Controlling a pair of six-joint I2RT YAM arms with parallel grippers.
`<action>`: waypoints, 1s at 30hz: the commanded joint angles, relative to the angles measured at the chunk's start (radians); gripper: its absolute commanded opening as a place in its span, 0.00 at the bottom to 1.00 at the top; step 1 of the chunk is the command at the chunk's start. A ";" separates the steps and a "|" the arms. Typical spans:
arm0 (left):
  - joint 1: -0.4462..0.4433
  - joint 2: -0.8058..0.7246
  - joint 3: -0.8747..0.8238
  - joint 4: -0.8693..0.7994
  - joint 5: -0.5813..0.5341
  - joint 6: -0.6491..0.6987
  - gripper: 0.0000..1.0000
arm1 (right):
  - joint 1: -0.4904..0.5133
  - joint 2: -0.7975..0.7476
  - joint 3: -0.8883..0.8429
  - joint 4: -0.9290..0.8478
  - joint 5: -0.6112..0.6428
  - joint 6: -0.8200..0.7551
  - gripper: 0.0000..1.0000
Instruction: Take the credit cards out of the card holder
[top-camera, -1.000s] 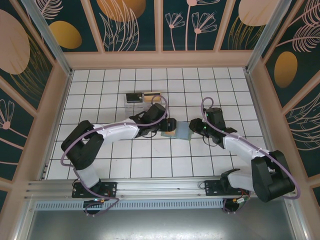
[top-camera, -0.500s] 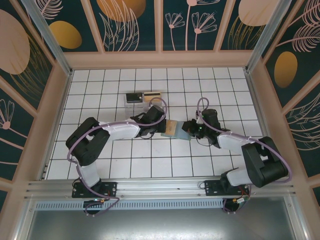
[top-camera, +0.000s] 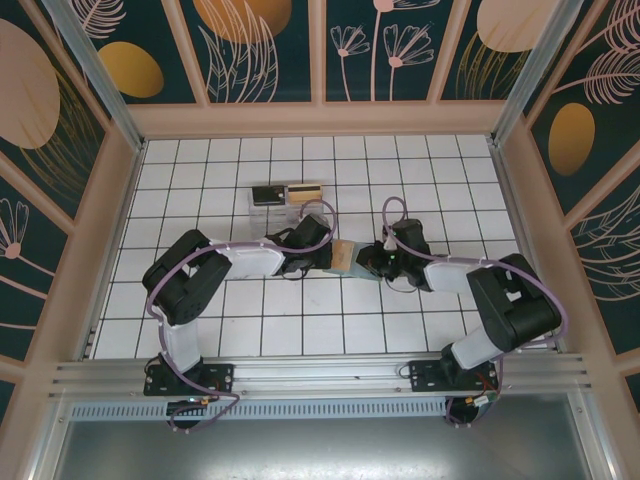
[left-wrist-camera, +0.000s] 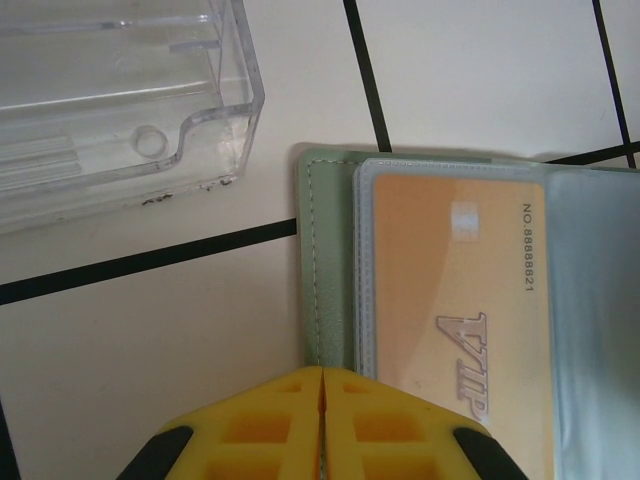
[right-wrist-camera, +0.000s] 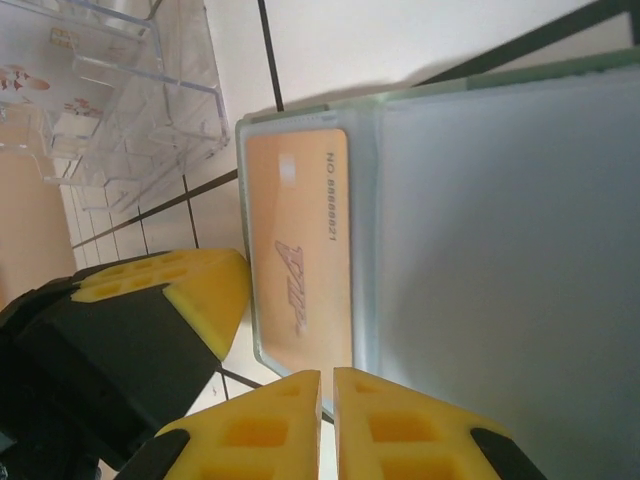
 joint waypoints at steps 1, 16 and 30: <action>0.009 0.021 0.004 0.019 0.018 0.009 0.11 | 0.011 0.019 0.038 -0.002 0.012 -0.010 0.14; 0.009 0.018 -0.001 -0.001 0.008 -0.003 0.09 | 0.031 0.104 0.113 -0.075 0.049 -0.043 0.01; 0.008 0.021 -0.008 0.003 0.009 -0.009 0.06 | 0.041 0.117 0.133 -0.163 0.116 -0.115 0.02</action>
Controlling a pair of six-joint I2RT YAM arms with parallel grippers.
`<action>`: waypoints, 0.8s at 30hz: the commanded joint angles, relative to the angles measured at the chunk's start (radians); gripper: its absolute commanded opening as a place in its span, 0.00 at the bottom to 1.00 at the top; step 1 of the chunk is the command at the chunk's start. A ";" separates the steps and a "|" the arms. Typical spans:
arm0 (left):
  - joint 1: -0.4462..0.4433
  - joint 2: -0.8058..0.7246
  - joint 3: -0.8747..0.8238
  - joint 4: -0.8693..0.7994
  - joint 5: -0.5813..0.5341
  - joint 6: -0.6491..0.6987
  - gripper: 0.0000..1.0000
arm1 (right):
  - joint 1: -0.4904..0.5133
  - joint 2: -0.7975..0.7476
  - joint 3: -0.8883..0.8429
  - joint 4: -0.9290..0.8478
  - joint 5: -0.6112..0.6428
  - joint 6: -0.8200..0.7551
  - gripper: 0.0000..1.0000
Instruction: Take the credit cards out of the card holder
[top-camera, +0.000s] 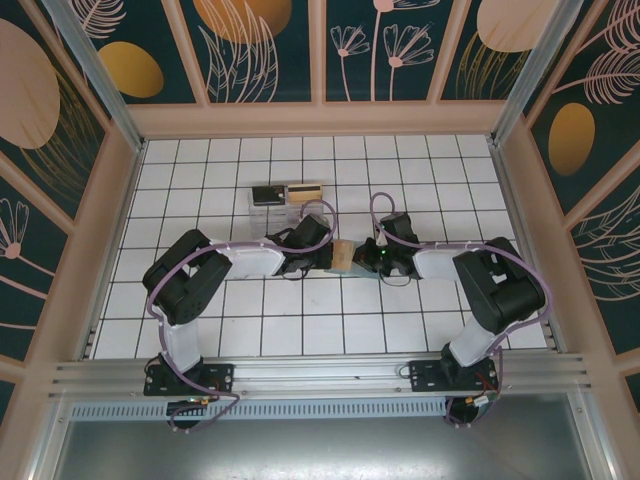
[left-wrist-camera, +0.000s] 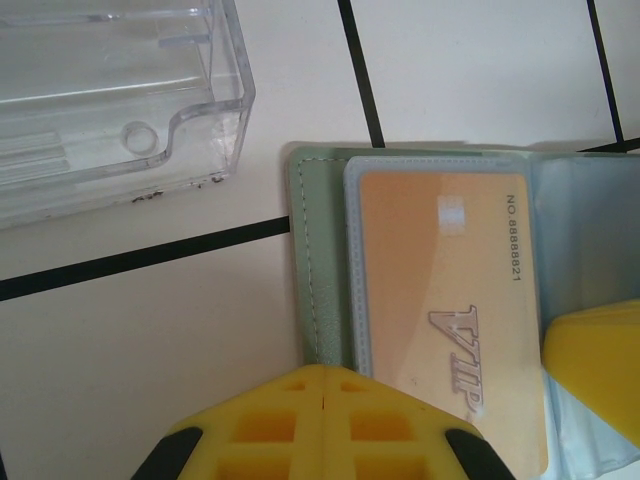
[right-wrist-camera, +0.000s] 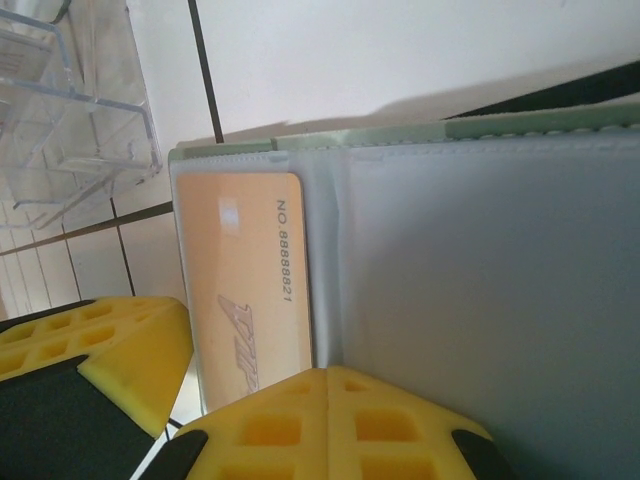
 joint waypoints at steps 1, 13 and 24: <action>0.008 0.021 -0.008 0.001 0.001 -0.005 0.06 | 0.014 -0.017 0.014 -0.051 0.041 -0.035 0.02; 0.008 0.022 -0.012 0.003 0.008 -0.008 0.04 | 0.042 -0.033 0.052 -0.052 0.037 -0.022 0.01; 0.008 0.021 -0.016 0.003 0.007 -0.011 0.04 | 0.037 0.018 0.045 -0.076 0.062 -0.034 0.01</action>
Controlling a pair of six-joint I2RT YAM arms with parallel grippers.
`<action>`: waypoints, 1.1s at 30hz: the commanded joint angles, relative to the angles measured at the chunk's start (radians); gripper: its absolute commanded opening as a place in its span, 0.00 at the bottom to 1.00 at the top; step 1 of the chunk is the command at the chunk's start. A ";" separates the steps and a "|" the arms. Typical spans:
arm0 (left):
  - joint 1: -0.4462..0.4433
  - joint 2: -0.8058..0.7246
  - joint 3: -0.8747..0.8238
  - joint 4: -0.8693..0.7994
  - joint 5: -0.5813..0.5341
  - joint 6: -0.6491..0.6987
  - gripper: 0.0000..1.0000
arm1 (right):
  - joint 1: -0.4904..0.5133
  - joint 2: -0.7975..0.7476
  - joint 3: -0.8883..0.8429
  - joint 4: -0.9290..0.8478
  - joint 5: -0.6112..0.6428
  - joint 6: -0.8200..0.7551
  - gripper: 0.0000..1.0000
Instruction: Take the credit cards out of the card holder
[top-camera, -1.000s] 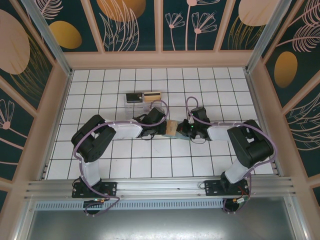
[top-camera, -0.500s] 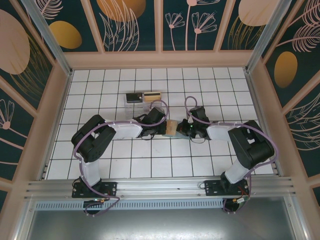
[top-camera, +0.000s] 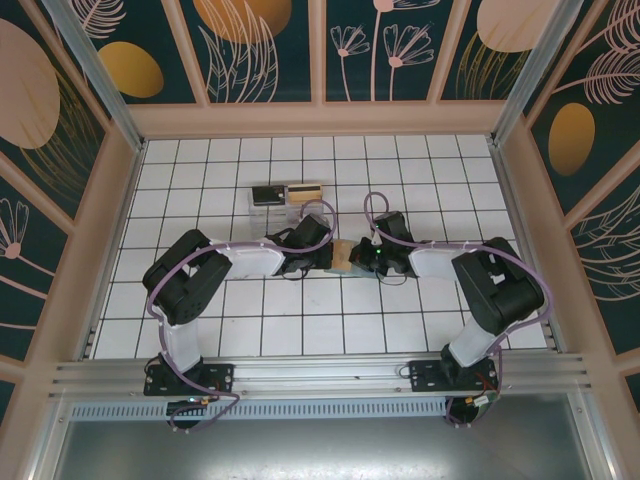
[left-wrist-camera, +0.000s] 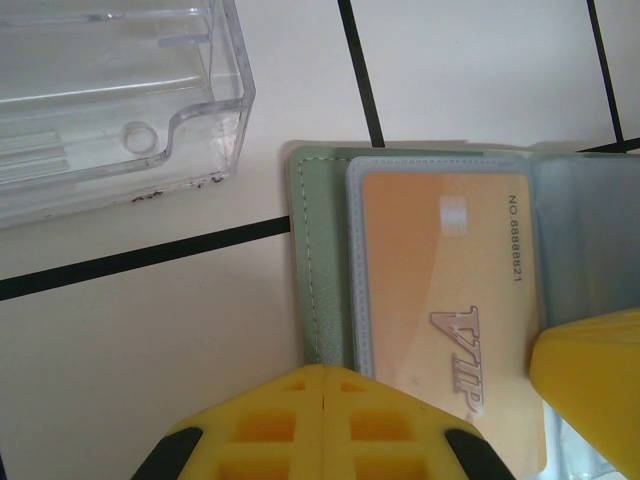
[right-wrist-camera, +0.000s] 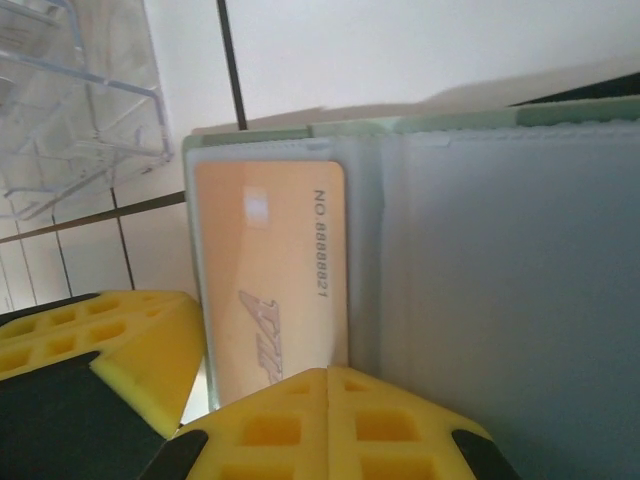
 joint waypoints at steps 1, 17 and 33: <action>0.008 0.021 -0.015 0.003 0.006 -0.010 0.04 | -0.003 0.018 0.007 -0.028 0.027 -0.028 0.01; 0.008 0.031 -0.016 -0.004 0.001 -0.015 0.02 | -0.018 -0.037 -0.015 -0.109 0.096 -0.053 0.01; 0.008 0.025 -0.017 -0.004 0.006 -0.015 0.02 | -0.009 -0.100 0.006 -0.099 0.080 -0.075 0.07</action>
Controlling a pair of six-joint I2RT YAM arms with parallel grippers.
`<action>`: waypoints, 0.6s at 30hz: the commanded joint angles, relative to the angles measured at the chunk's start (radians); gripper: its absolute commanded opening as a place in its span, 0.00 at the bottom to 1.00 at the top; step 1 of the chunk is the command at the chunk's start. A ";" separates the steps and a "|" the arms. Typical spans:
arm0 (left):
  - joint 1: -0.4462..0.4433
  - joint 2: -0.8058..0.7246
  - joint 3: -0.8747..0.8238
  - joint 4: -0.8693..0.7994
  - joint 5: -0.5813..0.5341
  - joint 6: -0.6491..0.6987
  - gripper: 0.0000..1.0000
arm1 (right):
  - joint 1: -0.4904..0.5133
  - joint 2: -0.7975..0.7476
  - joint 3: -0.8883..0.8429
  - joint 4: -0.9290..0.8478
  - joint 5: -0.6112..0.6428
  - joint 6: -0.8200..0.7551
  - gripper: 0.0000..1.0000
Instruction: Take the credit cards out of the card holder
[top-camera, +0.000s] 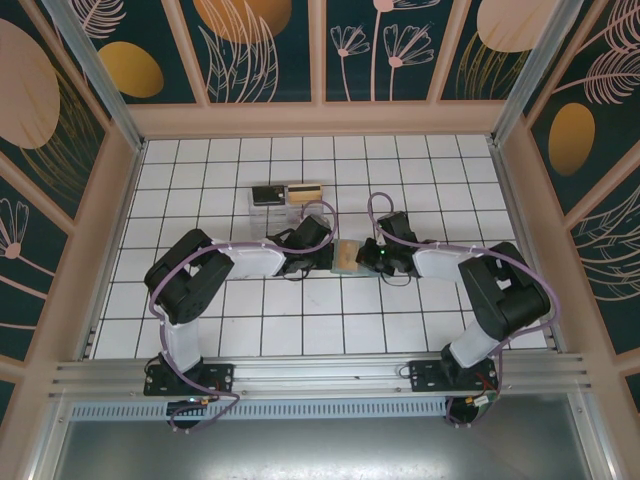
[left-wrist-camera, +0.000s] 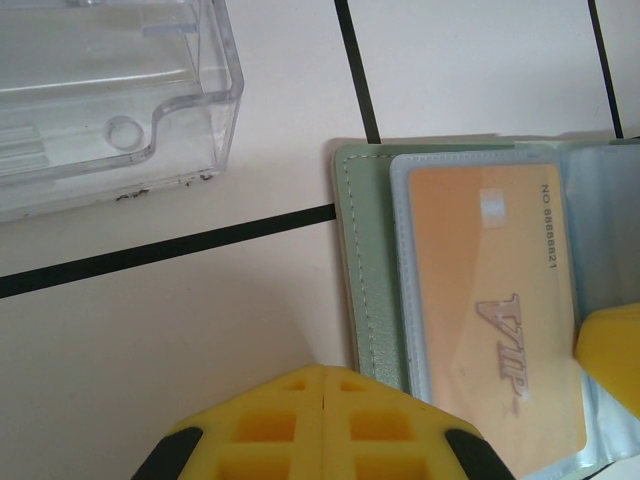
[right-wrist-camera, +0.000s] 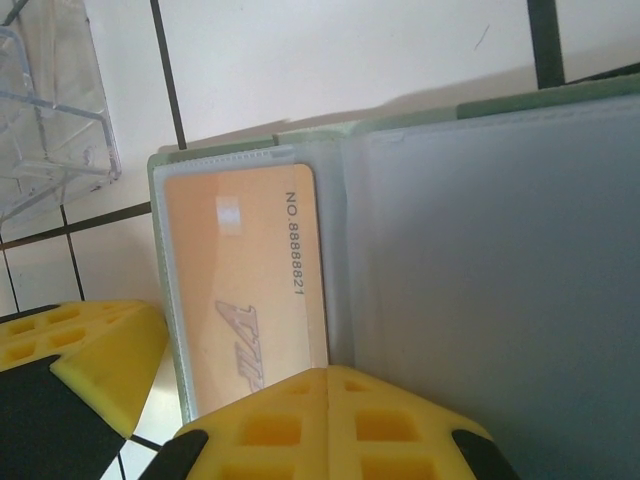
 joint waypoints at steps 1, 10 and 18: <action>0.008 0.011 -0.015 -0.022 0.001 -0.007 0.02 | 0.010 -0.059 0.016 -0.014 0.001 -0.031 0.08; 0.008 -0.065 -0.006 0.004 0.017 -0.008 0.06 | 0.013 -0.068 0.036 -0.029 0.004 -0.045 0.10; 0.005 -0.038 0.030 0.034 0.088 0.002 0.06 | 0.013 -0.025 0.035 -0.012 -0.013 -0.040 0.09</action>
